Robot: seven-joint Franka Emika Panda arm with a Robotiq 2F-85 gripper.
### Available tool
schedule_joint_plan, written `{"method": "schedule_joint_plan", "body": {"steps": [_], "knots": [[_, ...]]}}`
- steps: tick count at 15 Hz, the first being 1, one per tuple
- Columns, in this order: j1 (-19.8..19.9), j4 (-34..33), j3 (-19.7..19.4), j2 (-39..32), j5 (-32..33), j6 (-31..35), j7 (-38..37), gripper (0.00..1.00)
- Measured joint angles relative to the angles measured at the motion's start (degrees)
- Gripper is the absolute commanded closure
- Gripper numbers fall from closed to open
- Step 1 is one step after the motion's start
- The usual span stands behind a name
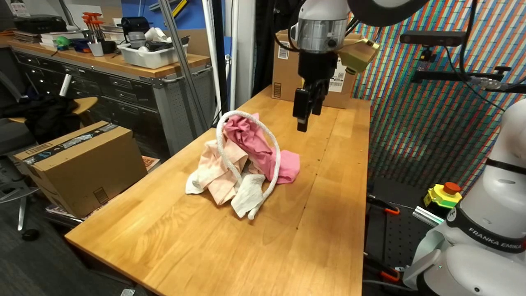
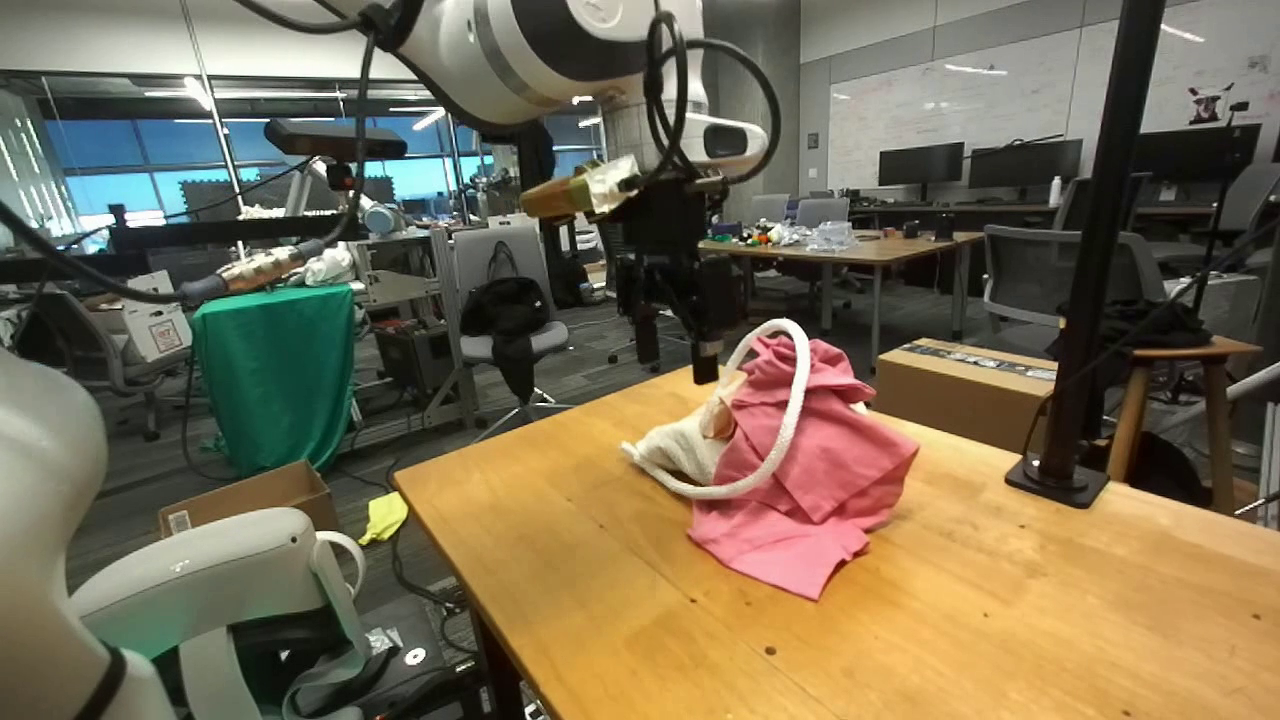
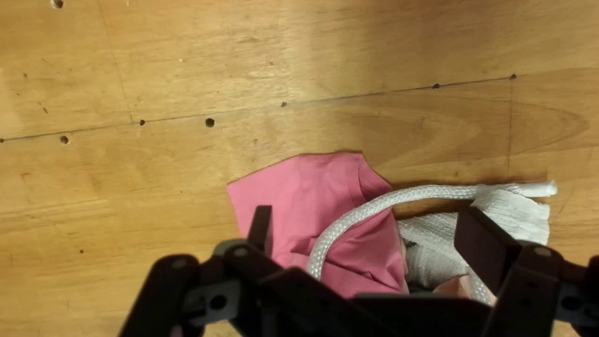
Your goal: Separate the items on the table.
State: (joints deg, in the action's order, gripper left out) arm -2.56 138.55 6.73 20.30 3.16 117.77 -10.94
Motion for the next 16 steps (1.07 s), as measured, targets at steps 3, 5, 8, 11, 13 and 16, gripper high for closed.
{"method": "schedule_joint_plan", "body": {"steps": [3,5,8,11,13,16], "knots": [[0.13,-0.08,-0.96,-4.47,0.13,4.38,2.3,0.0],[0.15,-0.35,-1.49,-7.3,0.13,6.83,3.5,0.0],[0.21,-1.74,-1.91,-11.13,0.41,9.13,4.42,0.0],[0.34,-3.98,-2.11,-14.39,2.44,10.88,4.33,0.0],[0.51,-5.51,-2.33,-16.44,4.69,12.23,3.95,0.0],[0.87,-7.78,-2.98,-19.55,7.35,13.46,3.16,0.0]]}}
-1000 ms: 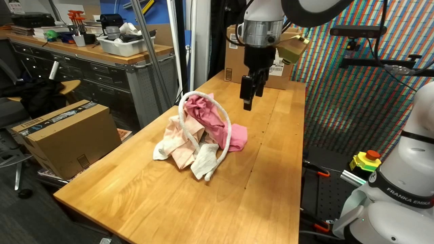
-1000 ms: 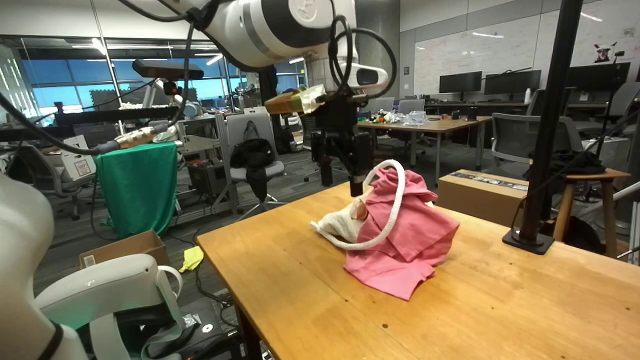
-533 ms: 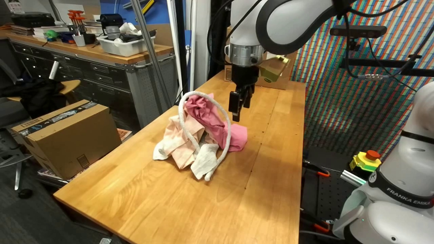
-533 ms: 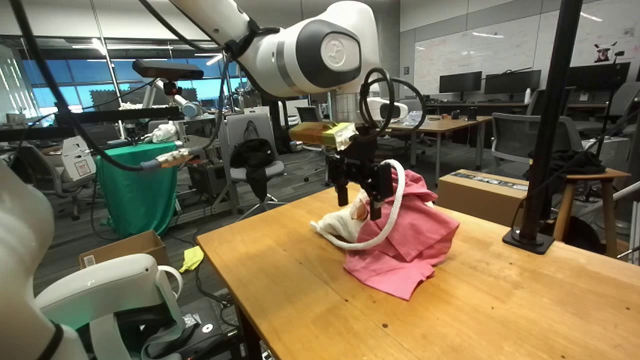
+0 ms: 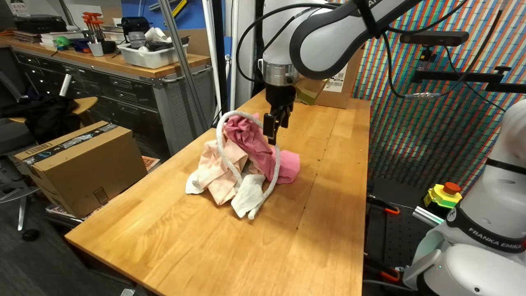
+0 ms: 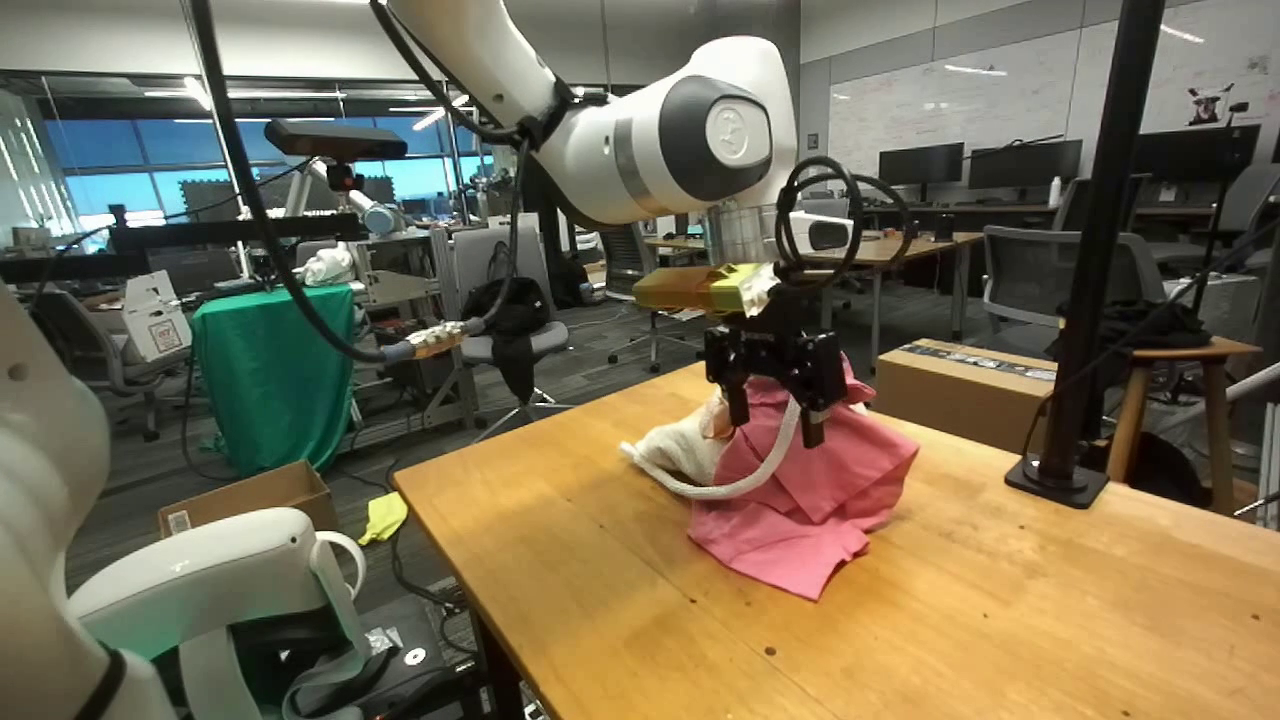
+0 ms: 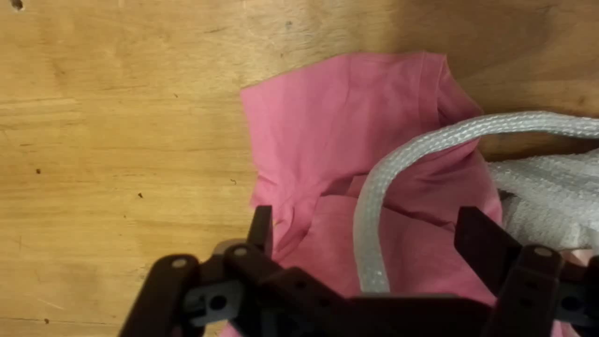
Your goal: Separate the items on the table.
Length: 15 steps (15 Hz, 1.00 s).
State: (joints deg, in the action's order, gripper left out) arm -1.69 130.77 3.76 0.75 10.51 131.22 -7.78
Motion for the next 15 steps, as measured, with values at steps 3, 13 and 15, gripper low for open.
{"method": "schedule_joint_plan", "body": {"steps": [3,13,15], "knots": [[0.22,-1.8,-0.95,-2.84,1.01,1.01,-0.35,0.0],[0.24,-5.33,-3.2,-8.91,3.0,2.8,-1.95,0.0],[0.24,-5.73,-3.34,-9.28,3.01,2.81,-2.08,0.0]]}}
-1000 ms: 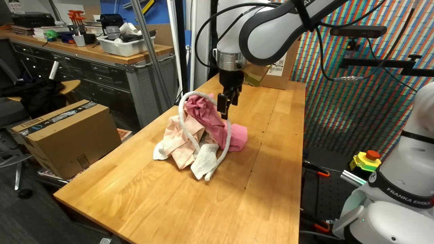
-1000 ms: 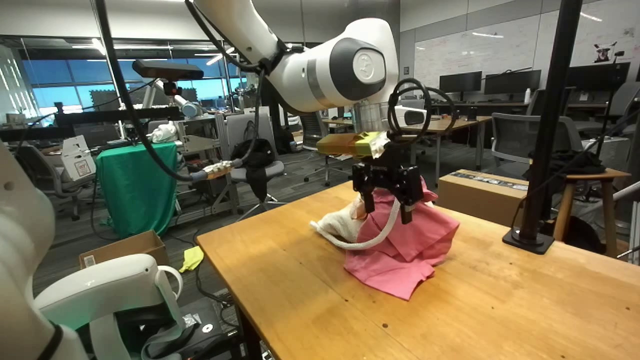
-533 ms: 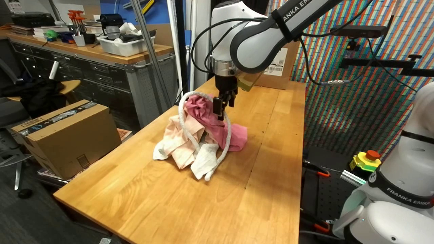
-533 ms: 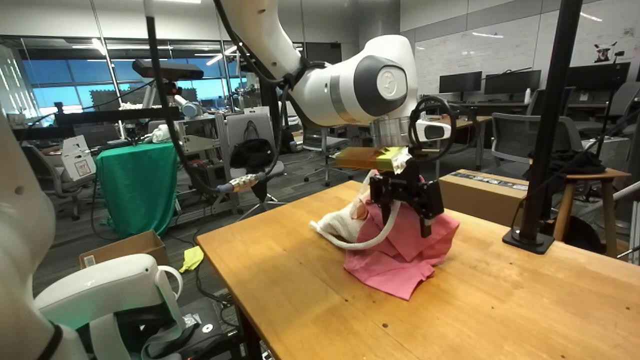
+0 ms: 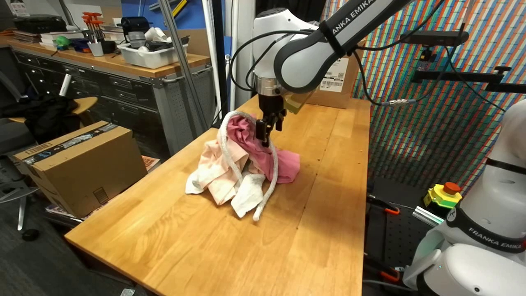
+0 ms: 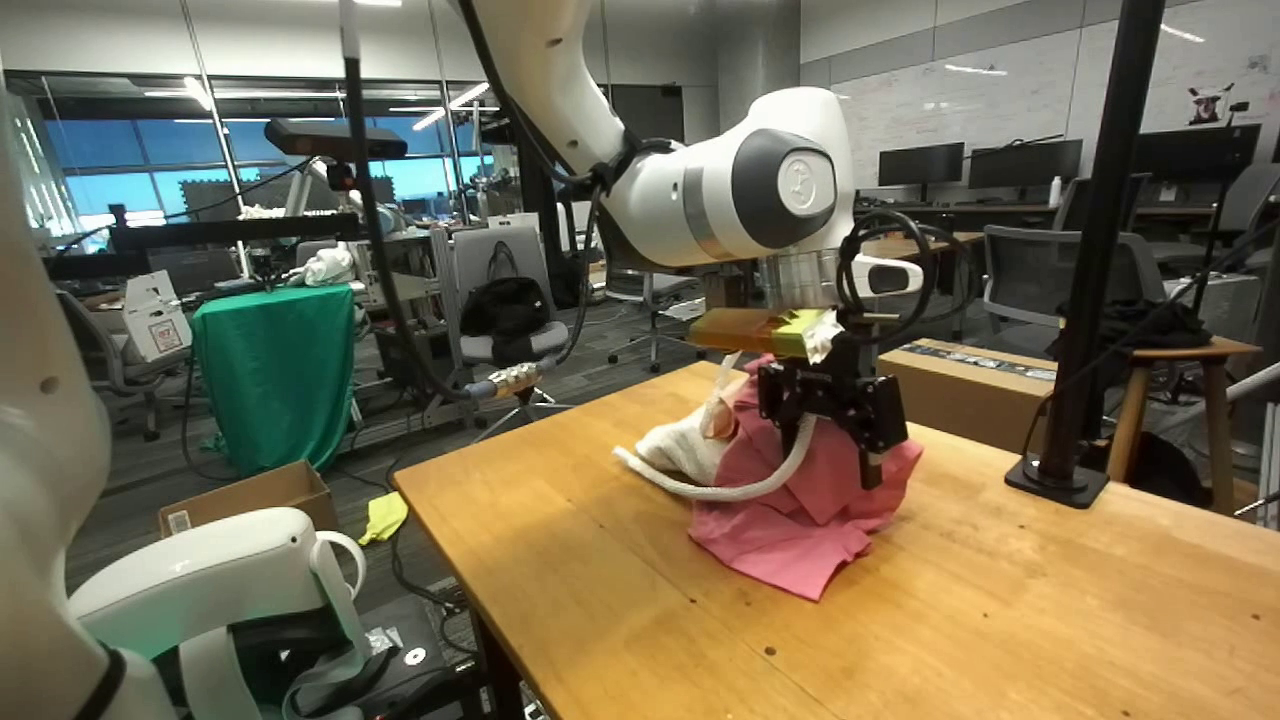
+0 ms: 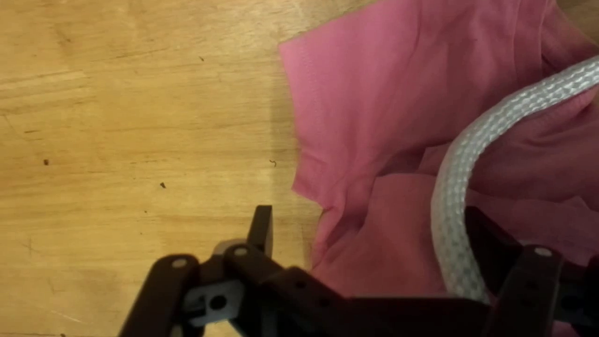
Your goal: Separate the items on the table.
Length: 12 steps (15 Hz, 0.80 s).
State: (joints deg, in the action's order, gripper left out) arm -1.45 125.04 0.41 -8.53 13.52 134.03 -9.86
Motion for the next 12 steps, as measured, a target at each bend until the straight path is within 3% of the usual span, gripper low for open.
{"method": "schedule_joint_plan", "body": {"steps": [1,3,10,12], "knots": [[0.0,-0.17,-0.06,-0.15,0.0,0.0,-0.05,0.25],[0.0,-0.34,-0.14,-0.32,0.0,0.0,-0.07,0.32],[-0.01,-0.51,-0.17,-0.31,0.0,0.21,-0.18,0.87],[-0.02,-0.63,-0.17,-0.23,0.0,0.28,-0.19,0.95]]}}
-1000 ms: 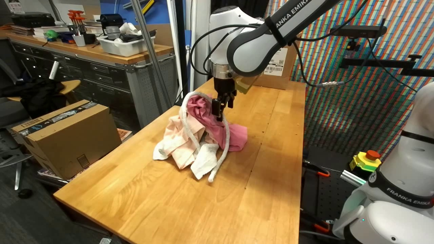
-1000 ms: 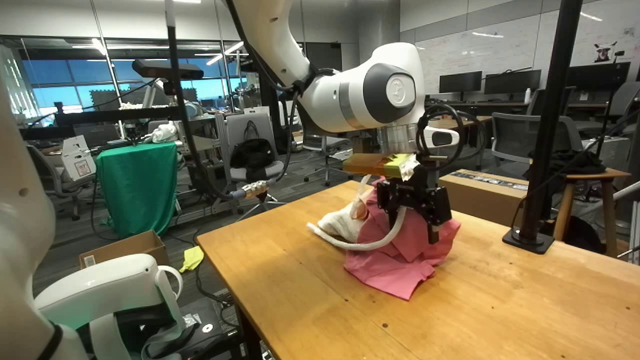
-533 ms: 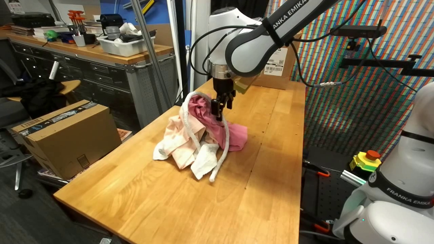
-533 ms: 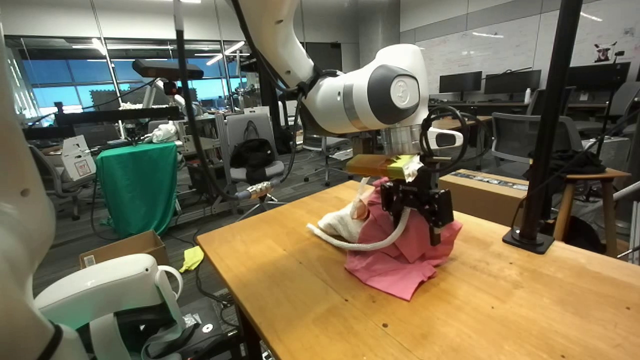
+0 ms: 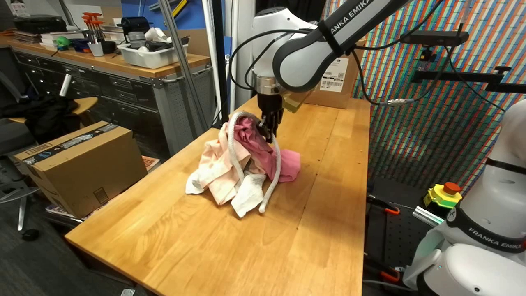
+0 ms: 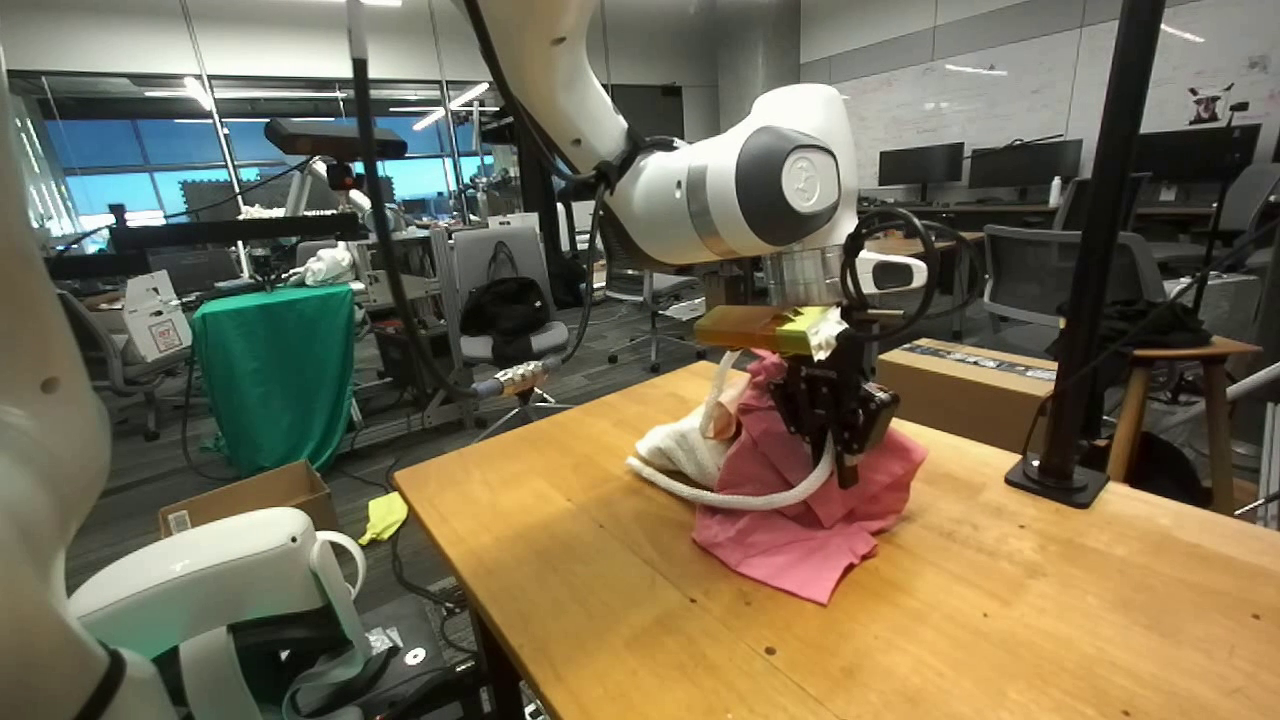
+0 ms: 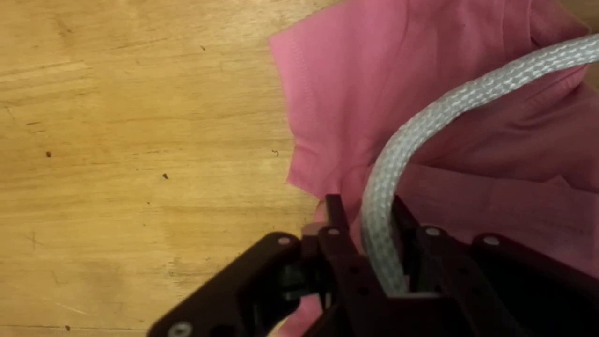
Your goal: Separate the items on the table.
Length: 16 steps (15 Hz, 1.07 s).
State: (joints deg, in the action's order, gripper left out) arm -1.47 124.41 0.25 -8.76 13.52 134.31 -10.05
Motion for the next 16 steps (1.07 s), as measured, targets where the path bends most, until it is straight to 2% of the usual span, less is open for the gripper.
{"method": "schedule_joint_plan", "body": {"steps": [2,3,8,12,16], "knots": [[-0.03,-0.12,0.0,0.15,0.0,0.0,-0.04,0.98],[-0.06,-0.15,0.0,0.25,0.0,0.0,-0.09,0.94],[-0.4,-0.12,0.01,1.42,1.09,-0.05,-0.9,0.96],[-0.69,0.19,0.01,4.81,5.2,-0.19,-4.37,0.95],[-0.51,1.19,0.01,11.63,11.0,-1.12,-10.76,0.95]]}}
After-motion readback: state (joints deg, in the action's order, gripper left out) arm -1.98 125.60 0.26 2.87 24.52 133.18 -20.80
